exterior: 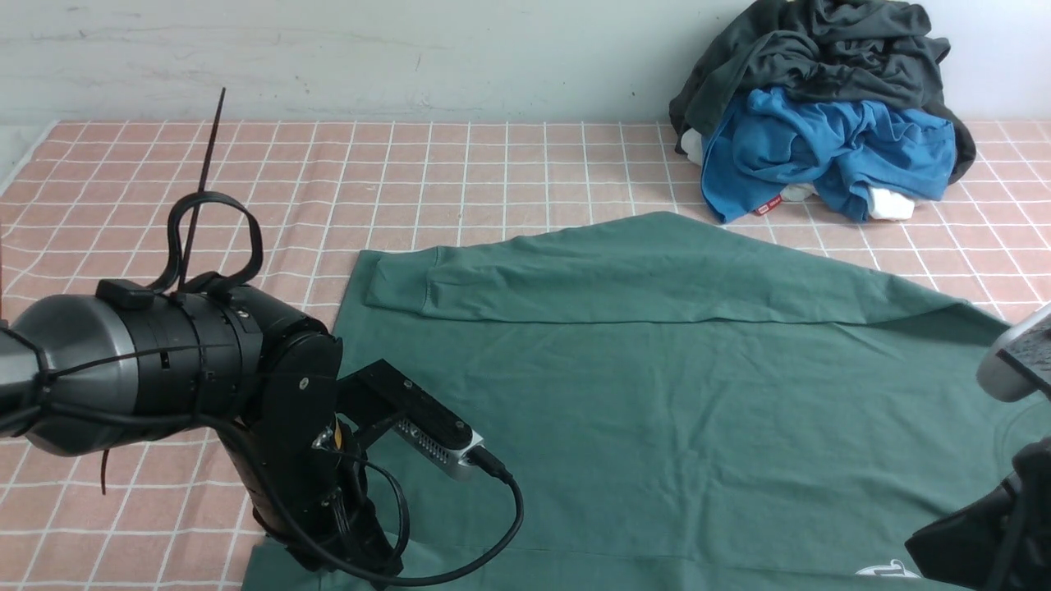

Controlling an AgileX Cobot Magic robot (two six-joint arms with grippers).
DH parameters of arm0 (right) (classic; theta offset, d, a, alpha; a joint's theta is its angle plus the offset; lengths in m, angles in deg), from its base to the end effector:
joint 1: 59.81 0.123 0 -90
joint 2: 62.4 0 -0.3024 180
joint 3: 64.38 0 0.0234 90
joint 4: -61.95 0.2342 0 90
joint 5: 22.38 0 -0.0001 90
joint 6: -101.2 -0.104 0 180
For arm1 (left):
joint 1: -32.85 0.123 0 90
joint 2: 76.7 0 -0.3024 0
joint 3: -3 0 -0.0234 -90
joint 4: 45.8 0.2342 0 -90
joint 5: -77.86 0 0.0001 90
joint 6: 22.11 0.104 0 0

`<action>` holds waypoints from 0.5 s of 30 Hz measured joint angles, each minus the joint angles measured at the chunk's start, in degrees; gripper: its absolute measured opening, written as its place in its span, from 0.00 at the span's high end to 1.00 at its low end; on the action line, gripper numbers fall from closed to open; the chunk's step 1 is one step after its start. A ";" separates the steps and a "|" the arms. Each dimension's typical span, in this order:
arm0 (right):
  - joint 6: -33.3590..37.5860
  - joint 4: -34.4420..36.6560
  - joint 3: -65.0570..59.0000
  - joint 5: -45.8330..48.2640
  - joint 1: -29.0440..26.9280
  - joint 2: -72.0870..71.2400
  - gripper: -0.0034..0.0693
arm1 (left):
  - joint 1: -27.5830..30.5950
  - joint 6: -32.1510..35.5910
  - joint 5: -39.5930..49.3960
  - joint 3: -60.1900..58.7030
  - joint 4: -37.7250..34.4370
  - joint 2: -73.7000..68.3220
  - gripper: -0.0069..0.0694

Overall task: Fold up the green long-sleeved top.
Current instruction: Use the left arm to clamp the cuff closest to it

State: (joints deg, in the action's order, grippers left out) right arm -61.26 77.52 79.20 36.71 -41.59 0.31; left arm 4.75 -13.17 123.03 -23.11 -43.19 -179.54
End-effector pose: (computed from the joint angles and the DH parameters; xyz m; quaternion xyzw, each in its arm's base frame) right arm 0.1210 0.0651 0.2843 -0.2546 0.9402 0.1284 0.1864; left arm 0.2439 -0.1264 0.1854 0.3316 0.9419 0.0082 0.0534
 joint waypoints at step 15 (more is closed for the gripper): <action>0.00 0.00 0.00 0.00 0.00 0.00 0.96 | 0.00 -1.42 1.52 1.10 -0.04 -2.95 0.71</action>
State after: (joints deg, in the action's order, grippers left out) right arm -61.26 77.52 79.20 36.71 -41.59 0.31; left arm 4.75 -14.60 124.55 -22.02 -43.22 -182.49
